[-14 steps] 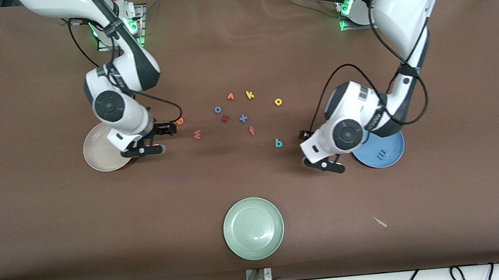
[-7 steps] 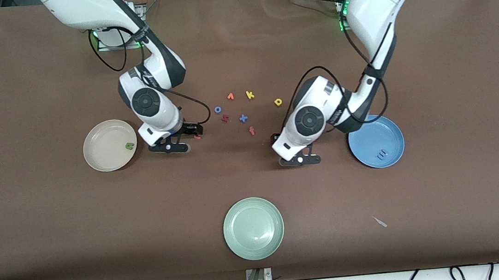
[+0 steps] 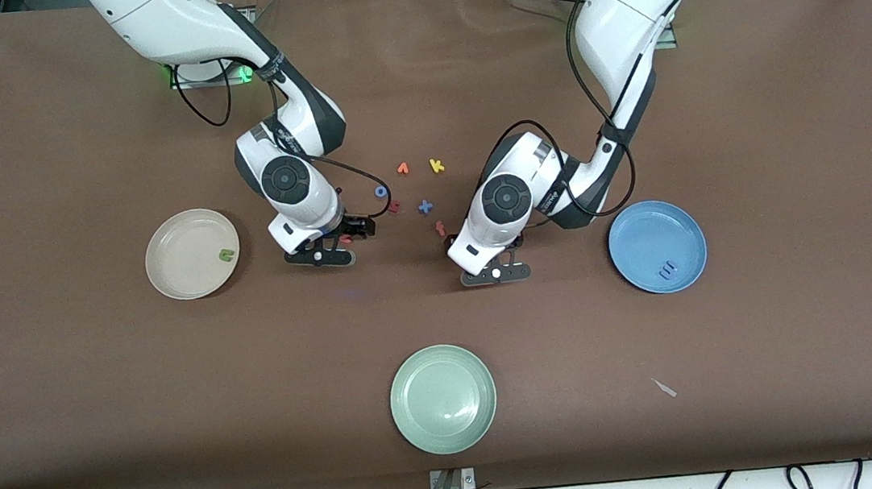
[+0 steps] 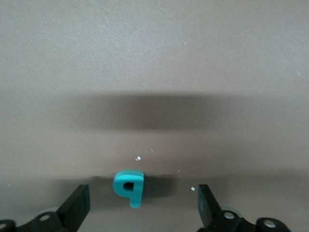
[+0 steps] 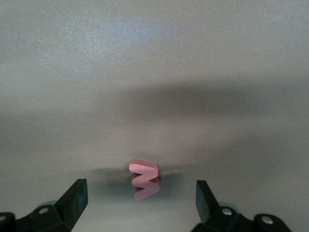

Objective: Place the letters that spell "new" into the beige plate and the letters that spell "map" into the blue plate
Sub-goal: 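Grasp the teal b with the left gripper while the right gripper grasps the pink w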

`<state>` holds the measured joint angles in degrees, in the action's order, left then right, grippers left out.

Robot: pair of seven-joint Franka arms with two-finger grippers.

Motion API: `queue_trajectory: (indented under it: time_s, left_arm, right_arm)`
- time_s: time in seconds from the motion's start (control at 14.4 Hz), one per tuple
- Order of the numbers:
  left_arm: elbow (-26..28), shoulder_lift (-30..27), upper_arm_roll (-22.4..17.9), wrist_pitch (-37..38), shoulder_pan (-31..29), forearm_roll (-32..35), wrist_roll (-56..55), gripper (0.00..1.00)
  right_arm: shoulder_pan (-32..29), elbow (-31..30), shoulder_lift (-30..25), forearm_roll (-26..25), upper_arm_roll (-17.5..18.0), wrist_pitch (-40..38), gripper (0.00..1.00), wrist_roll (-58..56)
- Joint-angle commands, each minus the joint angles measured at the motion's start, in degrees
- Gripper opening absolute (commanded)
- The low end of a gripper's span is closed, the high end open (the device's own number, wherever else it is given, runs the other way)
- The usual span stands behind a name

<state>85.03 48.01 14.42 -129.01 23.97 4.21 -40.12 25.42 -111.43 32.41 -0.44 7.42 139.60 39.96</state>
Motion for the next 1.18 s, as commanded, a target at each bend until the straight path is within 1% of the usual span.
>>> queue_trajectory:
  time_s: [0.0,0.07,0.14,0.28,0.35,0.49,0.55,0.69,0.76,0.83,0.9,0.97,1.04,1.11]
  left_arm:
    - [-0.75,0.94,-0.27,-0.02,0.20,1.94,-0.57,0.91]
    - [-0.57,1.03,-0.27,-0.02,0.03,1.94,-0.57,0.86]
    - [-0.57,1.03,-0.27,-0.02,-0.06,2.03,-0.49,0.85]
    - [-0.57,1.38,-0.27,-0.02,0.11,2.03,-0.57,0.75]
    - [-0.57,1.29,-0.27,0.07,0.03,2.03,-0.57,0.59]
    - [-0.57,1.12,-0.27,0.25,-0.06,2.03,-0.66,0.31]
    - [-0.66,1.12,-0.27,0.25,-0.15,2.03,-0.66,0.23]
    - [-0.57,0.94,-0.45,0.68,-0.41,2.03,-0.75,0.16]
    - [-0.74,0.51,-1.15,1.82,-0.41,2.03,-0.75,0.15]
    - [-1.27,-0.28,-2.02,4.27,-0.41,2.03,-0.66,0.14]
    - [-1.45,-1.51,-2.38,6.55,-0.59,2.12,-0.40,0.14]
    - [-1.45,-2.91,-2.90,7.88,-0.76,2.12,-0.31,0.14]
    - [-1.45,-3.80,-3.26,9.29,-1.55,2.12,1.52,0.14]
    - [-1.45,-4.76,-3.26,10.95,-2.43,2.03,5.02,0.14]
  right_arm:
    - [0.50,1.13,0.90,0.88,-0.12,0.58,0.91,0.38]
    - [0.59,0.96,0.99,0.88,-0.12,0.58,0.85,0.38]
    - [0.68,0.87,0.99,0.88,-0.12,0.50,0.78,0.29]
    - [0.94,0.78,0.99,0.88,-0.12,0.49,0.61,0.29]
    - [0.94,0.69,1.17,0.88,-0.12,0.58,0.57,0.29]
    - [0.94,0.60,1.43,0.79,-0.12,0.50,0.54,0.29]
    - [0.94,0.51,1.43,0.88,-0.12,0.58,0.53,0.29]
    - [0.94,0.51,1.52,0.79,-0.12,0.58,0.48,0.12]
    - [0.94,0.51,1.52,0.79,-0.12,0.58,0.44,0.12]
    - [0.94,0.51,1.61,0.79,-0.12,0.58,0.33,0.03]
    - [1.03,0.51,1.61,0.79,-0.12,0.58,0.18,0.20]
    - [1.03,0.51,1.61,0.79,-0.12,0.50,0.09,0.21]
    - [1.03,0.69,1.43,0.79,-0.12,0.23,0.01,0.21]
    - [0.94,1.04,1.08,0.79,-0.12,-0.03,0.00,-0.66]
